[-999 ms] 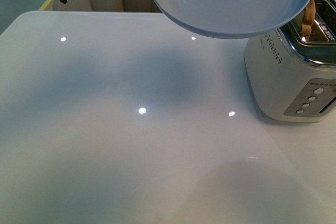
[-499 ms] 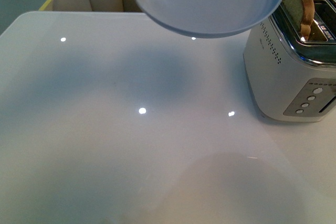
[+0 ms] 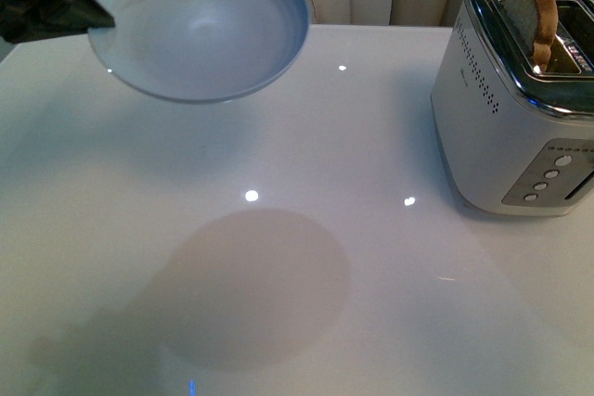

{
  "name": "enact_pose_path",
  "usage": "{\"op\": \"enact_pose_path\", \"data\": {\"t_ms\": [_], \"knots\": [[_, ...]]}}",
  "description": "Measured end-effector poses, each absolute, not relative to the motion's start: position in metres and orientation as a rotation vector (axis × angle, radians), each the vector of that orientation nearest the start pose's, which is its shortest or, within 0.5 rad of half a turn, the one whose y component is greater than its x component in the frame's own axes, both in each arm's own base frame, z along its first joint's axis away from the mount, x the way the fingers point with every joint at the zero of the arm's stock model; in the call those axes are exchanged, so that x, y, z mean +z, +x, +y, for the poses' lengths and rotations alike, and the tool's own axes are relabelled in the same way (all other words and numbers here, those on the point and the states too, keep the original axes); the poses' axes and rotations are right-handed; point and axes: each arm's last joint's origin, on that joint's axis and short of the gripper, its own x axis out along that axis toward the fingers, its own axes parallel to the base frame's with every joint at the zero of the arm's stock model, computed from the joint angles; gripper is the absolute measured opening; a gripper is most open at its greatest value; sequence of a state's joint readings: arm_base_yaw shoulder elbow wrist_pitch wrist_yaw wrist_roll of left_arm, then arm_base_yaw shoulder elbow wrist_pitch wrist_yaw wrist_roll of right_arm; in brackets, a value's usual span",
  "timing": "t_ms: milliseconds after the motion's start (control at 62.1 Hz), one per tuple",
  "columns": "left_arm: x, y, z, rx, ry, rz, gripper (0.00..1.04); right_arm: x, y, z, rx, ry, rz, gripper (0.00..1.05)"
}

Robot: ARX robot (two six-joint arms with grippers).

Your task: Left arm holds plate, right arm toasts bread

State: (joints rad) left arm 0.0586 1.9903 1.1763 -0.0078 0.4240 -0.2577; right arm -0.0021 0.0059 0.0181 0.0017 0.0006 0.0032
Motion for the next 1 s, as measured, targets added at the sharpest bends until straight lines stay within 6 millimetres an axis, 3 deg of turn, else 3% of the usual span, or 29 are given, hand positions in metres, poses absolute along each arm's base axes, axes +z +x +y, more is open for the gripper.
{"op": "enact_pose_path", "data": {"t_ms": [161, 242, 419, 612, 999], "knots": [[0.104, 0.402, 0.055, -0.170, -0.452, 0.871, 0.03, 0.169, 0.097, 0.000, -0.002, 0.003, -0.014, 0.96], [0.076, 0.397, 0.083, -0.123, -0.462, 0.898, 0.03, 0.169, 0.097, 0.000, -0.002, 0.003, -0.014, 0.96], [0.028, 0.385, 0.115, -0.060, -0.498, 0.971, 0.03, 0.169, 0.097, 0.000, -0.002, 0.003, -0.014, 0.96], [-0.004, 0.382, 0.126, -0.062, -0.517, 1.009, 0.03, 0.169, 0.097, 0.000, -0.002, 0.003, -0.014, 0.96], [-0.016, 0.396, 0.134, -0.124, -0.531, 0.965, 0.03, 0.169, 0.097, 0.000, -0.002, 0.003, -0.014, 0.96]]}}
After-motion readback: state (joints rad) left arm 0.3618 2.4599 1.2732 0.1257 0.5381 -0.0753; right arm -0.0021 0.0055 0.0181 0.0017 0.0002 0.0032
